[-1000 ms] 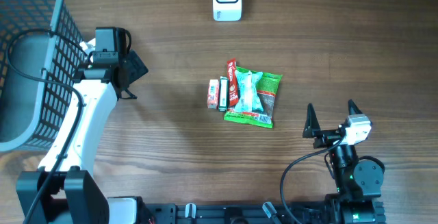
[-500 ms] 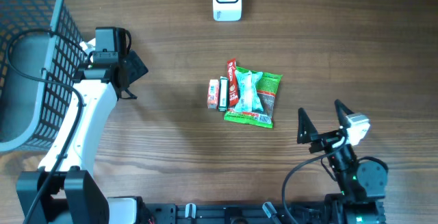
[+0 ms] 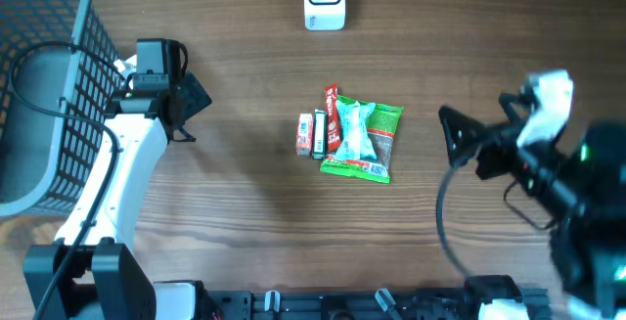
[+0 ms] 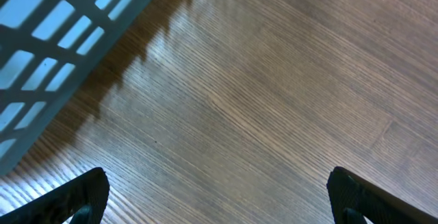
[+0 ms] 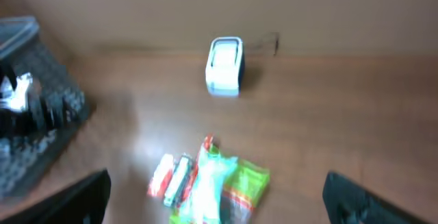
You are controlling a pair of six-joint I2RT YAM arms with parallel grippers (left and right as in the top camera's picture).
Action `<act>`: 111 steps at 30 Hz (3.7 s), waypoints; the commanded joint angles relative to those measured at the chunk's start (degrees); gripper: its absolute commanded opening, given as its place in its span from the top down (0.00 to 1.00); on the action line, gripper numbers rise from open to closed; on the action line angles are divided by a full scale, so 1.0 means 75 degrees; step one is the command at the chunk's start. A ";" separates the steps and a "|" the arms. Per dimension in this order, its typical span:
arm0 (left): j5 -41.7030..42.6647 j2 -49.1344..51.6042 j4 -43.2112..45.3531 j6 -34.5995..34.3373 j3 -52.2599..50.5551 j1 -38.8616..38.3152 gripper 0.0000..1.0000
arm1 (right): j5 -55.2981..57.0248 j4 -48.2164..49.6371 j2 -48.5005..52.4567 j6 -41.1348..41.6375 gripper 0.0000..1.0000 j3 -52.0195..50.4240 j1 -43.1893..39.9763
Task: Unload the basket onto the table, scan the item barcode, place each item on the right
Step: 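Reach the right gripper to the pale green snack bag on the table, then grasp the pale green bag with the right gripper and pull it right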
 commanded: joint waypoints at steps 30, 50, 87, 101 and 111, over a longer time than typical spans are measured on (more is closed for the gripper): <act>-0.0114 0.0038 0.0003 0.0085 0.0006 0.0023 0.00 | -0.0650 -0.1789 0.8244 -0.0784 0.59 0.2396 0.1649; -0.0114 0.0038 0.0000 0.0085 0.0006 0.0023 0.00 | -0.0085 -0.0903 0.9031 0.0154 0.66 0.2355 0.1970; -0.0114 0.0038 0.0003 0.0085 0.0006 0.0023 0.00 | 0.0475 0.0956 0.5753 0.3217 0.96 -0.0901 0.0839; -0.0114 0.0038 0.0003 0.0085 0.0006 0.0023 0.00 | -0.1072 0.3448 0.5546 0.4097 0.60 -0.3054 0.0851; -0.0114 0.0038 0.0000 0.0085 0.0006 0.0023 0.00 | -0.0259 0.3063 0.5231 0.3754 0.73 -0.2815 0.0854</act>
